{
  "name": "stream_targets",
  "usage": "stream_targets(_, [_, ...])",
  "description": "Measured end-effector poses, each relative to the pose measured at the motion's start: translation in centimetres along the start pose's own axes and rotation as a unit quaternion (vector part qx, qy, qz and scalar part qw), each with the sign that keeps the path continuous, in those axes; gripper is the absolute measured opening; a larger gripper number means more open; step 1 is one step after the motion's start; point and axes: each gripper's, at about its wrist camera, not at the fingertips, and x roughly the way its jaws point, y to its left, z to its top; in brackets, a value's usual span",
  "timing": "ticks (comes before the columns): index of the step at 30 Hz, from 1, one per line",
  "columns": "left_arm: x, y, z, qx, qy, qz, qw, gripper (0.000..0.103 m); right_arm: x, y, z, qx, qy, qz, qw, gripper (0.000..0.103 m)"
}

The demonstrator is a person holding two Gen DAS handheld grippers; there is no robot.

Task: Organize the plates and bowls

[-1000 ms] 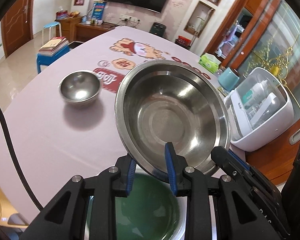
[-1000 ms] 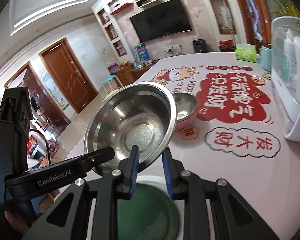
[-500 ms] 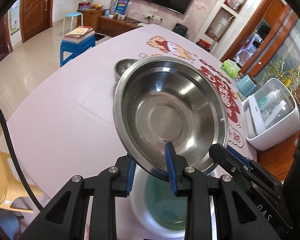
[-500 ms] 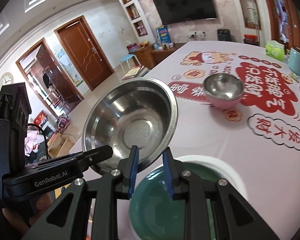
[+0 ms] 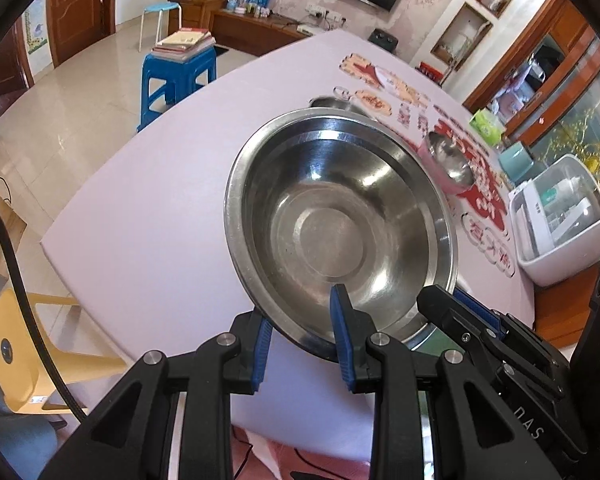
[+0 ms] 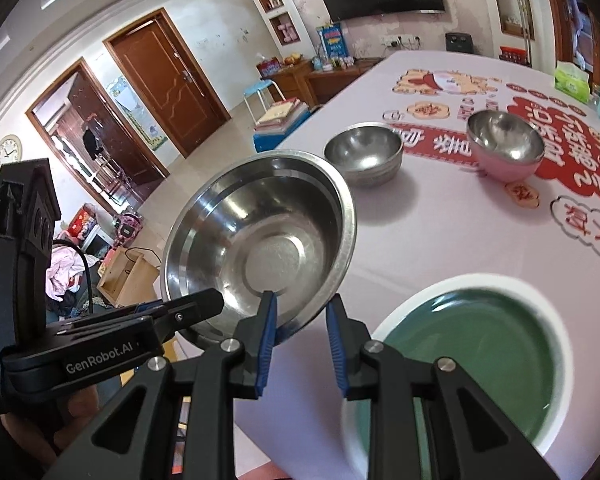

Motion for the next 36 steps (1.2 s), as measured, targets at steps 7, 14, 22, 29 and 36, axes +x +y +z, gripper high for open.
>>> stream_targets(7, [1.9,3.1,0.3,0.027,0.049,-0.002,0.9984,0.027,2.5,1.6,-1.6,0.039,0.023,-0.025,0.999,0.025])
stream_targets(14, [4.3,4.5,0.8,0.069,0.091,-0.009,0.9934,0.027,4.2,2.1,-2.7,0.078,0.034,-0.062,0.994,0.025])
stream_targets(22, [6.7,4.4,0.6,0.107,0.129,-0.021,0.9856,0.027,5.0,1.8,-4.8,0.125,0.042,-0.091,0.987,0.025])
stream_targets(29, [8.0,3.5,-0.1,0.137,0.147,-0.022,0.9793,0.027,5.0,1.4,-6.0,0.146,0.044,-0.11,0.982,0.025])
stream_targets(36, [8.4,3.2,0.2,0.159,0.148,0.005,0.9761,0.031,4.6,1.8,-5.6,0.14,0.036,-0.129,0.981,0.026])
